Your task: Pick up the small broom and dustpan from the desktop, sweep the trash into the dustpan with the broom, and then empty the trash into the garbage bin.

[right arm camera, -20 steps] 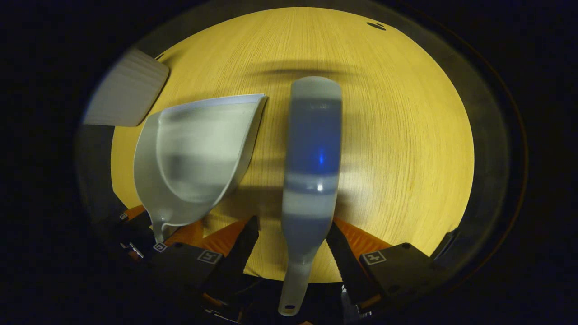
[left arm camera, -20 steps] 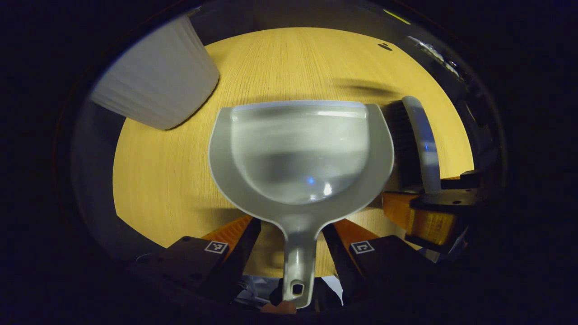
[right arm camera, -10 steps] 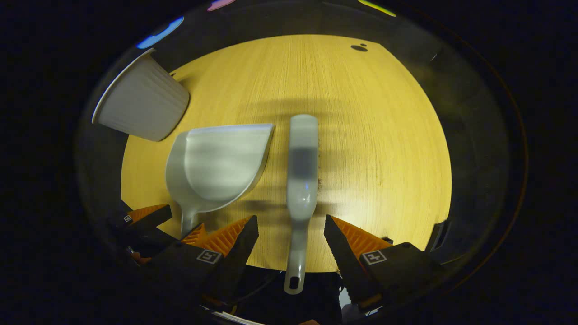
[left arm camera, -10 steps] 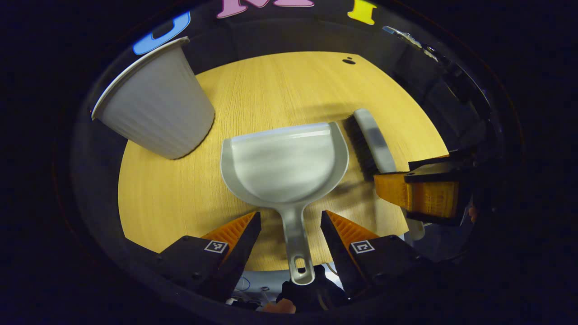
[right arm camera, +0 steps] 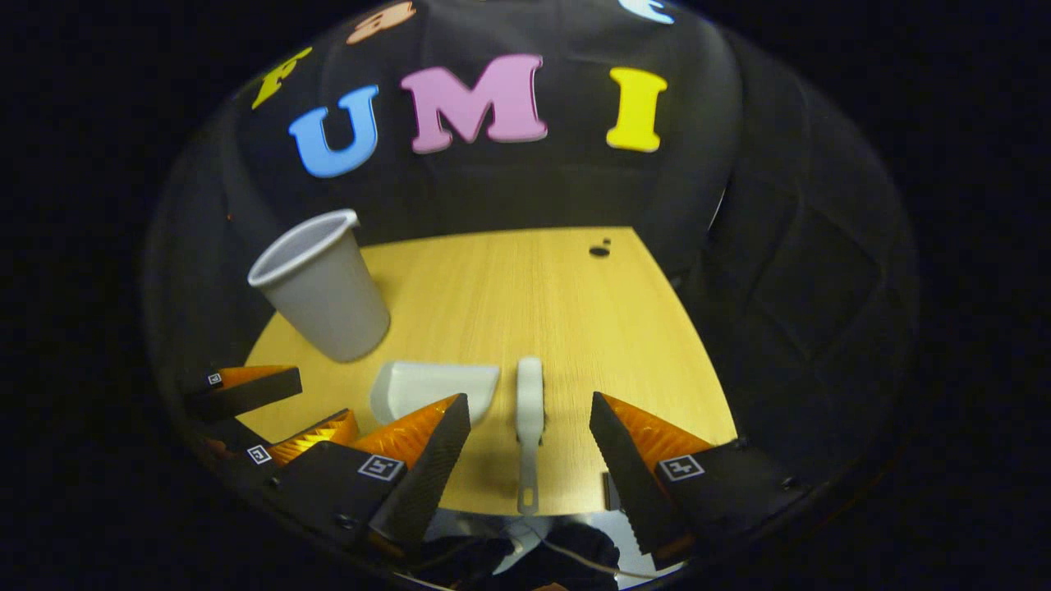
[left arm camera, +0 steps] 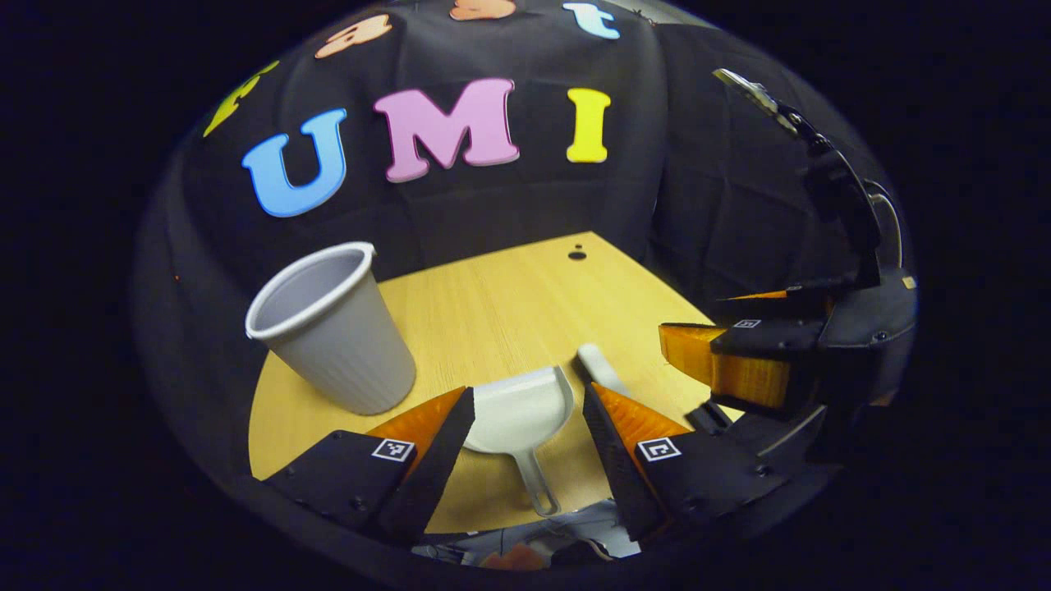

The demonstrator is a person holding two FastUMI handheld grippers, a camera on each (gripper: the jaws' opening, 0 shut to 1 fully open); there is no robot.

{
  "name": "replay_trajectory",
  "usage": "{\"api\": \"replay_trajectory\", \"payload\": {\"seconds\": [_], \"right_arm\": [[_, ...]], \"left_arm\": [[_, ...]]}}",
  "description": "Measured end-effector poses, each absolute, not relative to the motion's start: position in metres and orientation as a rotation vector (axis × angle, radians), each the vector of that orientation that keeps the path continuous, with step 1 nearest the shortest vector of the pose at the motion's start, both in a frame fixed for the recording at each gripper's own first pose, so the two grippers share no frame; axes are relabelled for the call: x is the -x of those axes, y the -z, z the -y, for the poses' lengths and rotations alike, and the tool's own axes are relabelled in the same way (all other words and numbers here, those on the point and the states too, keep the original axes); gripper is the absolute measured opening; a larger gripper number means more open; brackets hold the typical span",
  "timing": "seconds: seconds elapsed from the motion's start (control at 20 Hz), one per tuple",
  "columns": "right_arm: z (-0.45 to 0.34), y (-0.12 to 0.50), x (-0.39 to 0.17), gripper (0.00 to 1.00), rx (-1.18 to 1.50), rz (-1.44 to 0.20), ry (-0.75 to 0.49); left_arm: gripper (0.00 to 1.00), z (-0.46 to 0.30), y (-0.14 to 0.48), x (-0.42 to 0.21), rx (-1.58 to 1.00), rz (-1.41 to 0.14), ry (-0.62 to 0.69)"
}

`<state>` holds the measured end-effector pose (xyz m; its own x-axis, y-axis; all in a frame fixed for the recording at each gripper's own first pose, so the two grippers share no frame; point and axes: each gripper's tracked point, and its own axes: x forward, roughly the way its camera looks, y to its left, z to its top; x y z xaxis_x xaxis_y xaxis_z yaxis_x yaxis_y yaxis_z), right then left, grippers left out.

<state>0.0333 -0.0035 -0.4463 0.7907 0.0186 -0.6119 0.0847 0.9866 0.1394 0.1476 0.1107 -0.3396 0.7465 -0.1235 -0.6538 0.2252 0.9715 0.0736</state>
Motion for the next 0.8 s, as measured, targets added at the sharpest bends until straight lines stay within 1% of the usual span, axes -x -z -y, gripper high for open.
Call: {"api": "replay_trajectory", "payload": {"seconds": [0.15,0.2,0.25,0.3,0.35,0.4,0.45,0.5,0.55,0.6,0.65,0.7,0.75,0.8], "right_arm": [[0.009,0.349,-0.051,0.96,-0.098,-0.331,-0.008],[0.007,0.314,-0.047,0.91,-0.069,-0.246,-0.027],[0.007,0.287,-0.044,0.95,-0.052,-0.181,-0.045],[0.002,0.269,-0.037,0.95,-0.039,-0.148,-0.066],[0.000,0.257,-0.027,0.95,-0.047,-0.121,-0.091],[0.002,0.240,-0.019,0.92,-0.059,-0.090,-0.108],[0.003,0.224,-0.007,0.95,-0.076,-0.074,-0.118],[0.004,0.217,0.001,0.95,-0.084,-0.055,-0.133],[0.006,0.208,0.009,0.91,-0.085,-0.032,-0.138],[0.010,0.199,0.017,0.91,-0.090,-0.001,-0.131],[0.014,0.193,0.022,0.95,-0.101,0.008,-0.130],[0.016,0.191,0.027,0.91,-0.108,0.007,-0.129],[0.018,0.186,0.029,0.91,-0.113,0.018,-0.126],[0.022,0.179,0.027,0.95,-0.115,0.029,-0.122]], "left_arm": [[0.81,-0.124,0.250,-0.136,-0.133,-0.490,0.113],[0.81,-0.127,0.226,-0.132,-0.129,-0.407,0.066],[0.81,-0.128,0.208,-0.121,-0.126,-0.333,0.012],[0.81,-0.127,0.187,-0.110,-0.129,-0.257,-0.032],[0.80,-0.124,0.185,-0.110,-0.116,-0.201,-0.064],[0.79,-0.120,0.177,-0.101,-0.089,-0.146,-0.069],[0.78,-0.118,0.177,-0.091,-0.060,-0.112,-0.069],[0.79,-0.119,0.175,-0.085,-0.035,-0.088,-0.075],[0.78,-0.120,0.179,-0.079,-0.016,-0.086,-0.082],[0.79,-0.121,0.180,-0.075,0.008,-0.073,-0.102],[0.77,-0.118,0.176,-0.077,0.039,-0.075,-0.104],[0.78,-0.116,0.172,-0.077,0.069,-0.080,-0.092],[0.78,-0.118,0.167,-0.076,0.096,-0.078,-0.085],[0.79,-0.121,0.161,-0.075,0.113,-0.067,-0.082]]}}
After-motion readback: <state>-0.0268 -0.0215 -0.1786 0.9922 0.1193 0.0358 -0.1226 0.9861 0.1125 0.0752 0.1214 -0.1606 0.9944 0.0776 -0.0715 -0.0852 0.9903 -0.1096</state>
